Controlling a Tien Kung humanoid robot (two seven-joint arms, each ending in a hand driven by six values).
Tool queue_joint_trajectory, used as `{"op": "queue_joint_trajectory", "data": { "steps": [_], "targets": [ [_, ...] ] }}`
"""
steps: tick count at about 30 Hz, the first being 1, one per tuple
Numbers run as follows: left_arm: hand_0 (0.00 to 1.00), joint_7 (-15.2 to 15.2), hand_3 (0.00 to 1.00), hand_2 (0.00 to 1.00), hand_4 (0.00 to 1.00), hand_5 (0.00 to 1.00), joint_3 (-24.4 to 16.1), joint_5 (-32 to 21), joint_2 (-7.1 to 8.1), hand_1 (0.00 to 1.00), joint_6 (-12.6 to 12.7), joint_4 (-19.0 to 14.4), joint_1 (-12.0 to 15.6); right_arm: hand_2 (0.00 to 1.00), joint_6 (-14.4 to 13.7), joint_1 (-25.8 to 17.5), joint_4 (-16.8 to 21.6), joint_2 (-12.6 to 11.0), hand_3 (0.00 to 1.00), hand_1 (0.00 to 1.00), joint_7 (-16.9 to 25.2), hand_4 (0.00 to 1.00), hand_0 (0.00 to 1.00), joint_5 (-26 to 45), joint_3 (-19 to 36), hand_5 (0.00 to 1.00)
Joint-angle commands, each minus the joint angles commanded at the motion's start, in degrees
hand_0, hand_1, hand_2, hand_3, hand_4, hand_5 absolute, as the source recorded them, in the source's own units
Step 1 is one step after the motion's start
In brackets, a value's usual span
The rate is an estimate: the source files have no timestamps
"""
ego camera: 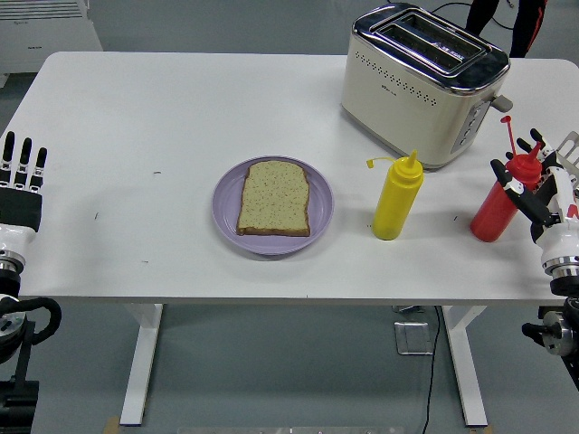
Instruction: Pick up the cup,pour liquid into bread,place the cup on the desk
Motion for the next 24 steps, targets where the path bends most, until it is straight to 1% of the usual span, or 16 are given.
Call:
{"op": "queue_joint_trajectory", "data": {
  "steps": [4, 9, 15, 17, 19, 20, 21, 22, 23, 24],
  "targets": [
    [0.773, 0.0, 0.698, 0.714, 0.572, 0.998, 0.0, 0.0, 0.02, 0.720, 0.0, 0.0, -0.1, 0.974, -0.2, -1.1, 3.4, -0.7, 0.998, 0.884, -0.1, 0.938, 0.942, -1.3, 2.9, 0.377],
    [0.773, 0.0, 0.698, 0.714, 0.571, 0.998, 0.0, 0.0, 0.04, 0.720, 0.0, 0.0, -0.2, 0.976, -0.8, -0.9, 6.9, -1.4, 0.998, 0.885, -0.3, 0.936, 0.946, -1.7, 7.9, 0.376],
    [0.773, 0.0, 0.698, 0.714, 0.571, 0.998, -0.5, 0.0, -0.10, 0.720, 0.0, 0.0, -0.4, 0.971, -0.2, 0.0, 11.0, -2.5, 0.998, 0.884, -0.8, 0.931, 0.945, -1.4, 12.8, 0.366],
    [0.773, -0.1, 0.698, 0.714, 0.571, 0.998, -0.6, 0.1, -0.04, 0.720, -0.1, -0.1, -0.3, 0.971, 0.4, 0.0, 12.7, -2.7, 0.998, 0.884, -1.3, 0.931, 0.945, -0.1, 14.3, 0.366],
    [0.773, -0.1, 0.698, 0.714, 0.571, 0.998, -0.3, 0.1, 0.08, 0.720, -0.1, -0.2, -0.3, 0.971, 1.6, -0.1, 14.5, -3.0, 0.998, 0.884, -2.1, 0.931, 0.945, 3.1, 16.1, 0.366],
    [0.773, 0.0, 0.697, 0.714, 0.571, 0.998, 0.1, 0.1, 0.19, 0.720, -0.1, -0.1, -0.1, 0.935, 3.1, 0.0, 15.4, -3.1, 0.994, 0.853, -3.0, 0.917, 0.919, 5.7, 17.6, 0.386],
    [0.773, 0.0, 0.697, 0.714, 0.571, 0.998, 0.2, 0.1, 0.21, 0.720, -0.1, -0.1, -0.1, 0.935, 3.5, 0.0, 15.6, -3.1, 0.994, 0.853, -3.3, 0.917, 0.919, 7.7, 18.0, 0.386],
    [0.773, 0.0, 0.697, 0.714, 0.571, 0.998, 0.3, 0.1, 0.17, 0.720, -0.1, -0.1, 0.1, 0.935, 5.1, 0.2, 15.9, -3.0, 0.994, 0.853, -4.7, 0.917, 0.919, 9.9, 19.3, 0.386],
    [0.773, 0.0, 0.697, 0.714, 0.571, 0.998, 0.2, 0.1, 0.07, 0.720, -0.1, -0.1, 0.1, 0.935, 7.4, 0.3, 15.8, -2.9, 0.994, 0.853, -6.3, 0.917, 0.919, 12.5, 20.7, 0.386],
    [0.773, 0.0, 0.697, 0.714, 0.571, 0.998, 0.2, 0.1, 0.02, 0.720, -0.1, -0.1, 0.1, 0.935, 8.6, 0.4, 15.6, -2.9, 0.994, 0.853, -7.1, 0.917, 0.919, 14.7, 21.4, 0.386]
  ]
}}
